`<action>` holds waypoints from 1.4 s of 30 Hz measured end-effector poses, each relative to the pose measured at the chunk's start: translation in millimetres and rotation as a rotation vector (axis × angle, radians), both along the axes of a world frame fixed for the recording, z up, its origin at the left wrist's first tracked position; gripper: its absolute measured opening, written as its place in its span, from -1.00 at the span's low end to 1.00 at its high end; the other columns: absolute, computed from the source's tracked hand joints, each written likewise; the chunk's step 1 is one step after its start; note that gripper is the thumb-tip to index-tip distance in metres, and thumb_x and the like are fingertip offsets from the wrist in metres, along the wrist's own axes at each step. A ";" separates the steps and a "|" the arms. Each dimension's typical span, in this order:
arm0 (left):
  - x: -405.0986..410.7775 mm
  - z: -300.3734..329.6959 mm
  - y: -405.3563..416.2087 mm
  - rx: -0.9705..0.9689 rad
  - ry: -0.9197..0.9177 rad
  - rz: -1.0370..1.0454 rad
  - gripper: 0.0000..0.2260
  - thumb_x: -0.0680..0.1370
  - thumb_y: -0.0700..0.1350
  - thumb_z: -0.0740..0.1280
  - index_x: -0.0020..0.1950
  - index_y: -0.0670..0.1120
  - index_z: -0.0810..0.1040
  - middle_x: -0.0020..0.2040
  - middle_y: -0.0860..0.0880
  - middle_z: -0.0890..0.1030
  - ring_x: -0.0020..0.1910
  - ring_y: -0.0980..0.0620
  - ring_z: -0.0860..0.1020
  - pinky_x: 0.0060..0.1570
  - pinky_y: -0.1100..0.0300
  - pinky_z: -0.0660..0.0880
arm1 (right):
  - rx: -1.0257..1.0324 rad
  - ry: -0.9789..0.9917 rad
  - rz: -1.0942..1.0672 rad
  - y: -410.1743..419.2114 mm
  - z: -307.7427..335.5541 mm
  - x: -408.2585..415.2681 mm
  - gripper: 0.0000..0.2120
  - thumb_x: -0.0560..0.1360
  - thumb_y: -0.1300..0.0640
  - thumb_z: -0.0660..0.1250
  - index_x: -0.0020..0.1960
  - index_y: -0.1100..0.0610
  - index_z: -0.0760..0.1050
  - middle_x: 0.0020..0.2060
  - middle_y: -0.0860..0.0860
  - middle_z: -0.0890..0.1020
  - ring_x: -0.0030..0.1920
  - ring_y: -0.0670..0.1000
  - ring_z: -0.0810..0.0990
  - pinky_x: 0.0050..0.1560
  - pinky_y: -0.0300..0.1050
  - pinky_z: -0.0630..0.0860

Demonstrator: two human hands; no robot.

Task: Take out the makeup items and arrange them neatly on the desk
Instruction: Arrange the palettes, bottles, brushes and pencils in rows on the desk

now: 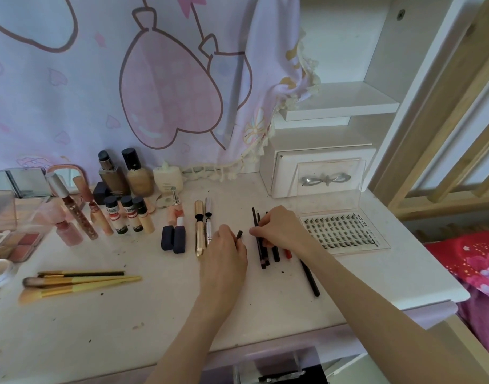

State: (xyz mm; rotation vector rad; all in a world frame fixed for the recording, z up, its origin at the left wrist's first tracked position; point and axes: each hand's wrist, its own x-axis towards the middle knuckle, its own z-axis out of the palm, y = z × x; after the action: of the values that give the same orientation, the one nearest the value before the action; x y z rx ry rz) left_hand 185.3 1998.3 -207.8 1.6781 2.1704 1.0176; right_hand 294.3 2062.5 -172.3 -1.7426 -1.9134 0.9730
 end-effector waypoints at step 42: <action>0.4 -26.2 -18.9 0.025 0.314 -0.399 -0.59 0.65 -0.14 0.03 0.50 -0.12 0.12 0.51 -0.06 0.14 0.50 0.05 0.07 0.35 0.36 -0.21 | 0.399 -0.536 0.433 -38.9 -49.2 44.6 -0.50 0.65 0.00 -0.13 0.52 0.13 -0.16 0.52 0.02 -0.15 0.50 -0.07 -0.25 0.44 -0.21 -0.33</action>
State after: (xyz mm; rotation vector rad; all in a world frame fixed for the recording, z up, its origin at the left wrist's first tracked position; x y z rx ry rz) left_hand 185.7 1979.5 -234.0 2.2899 1.8681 0.7122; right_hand 338.9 2023.5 -221.5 -1.4721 -2.6710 0.1967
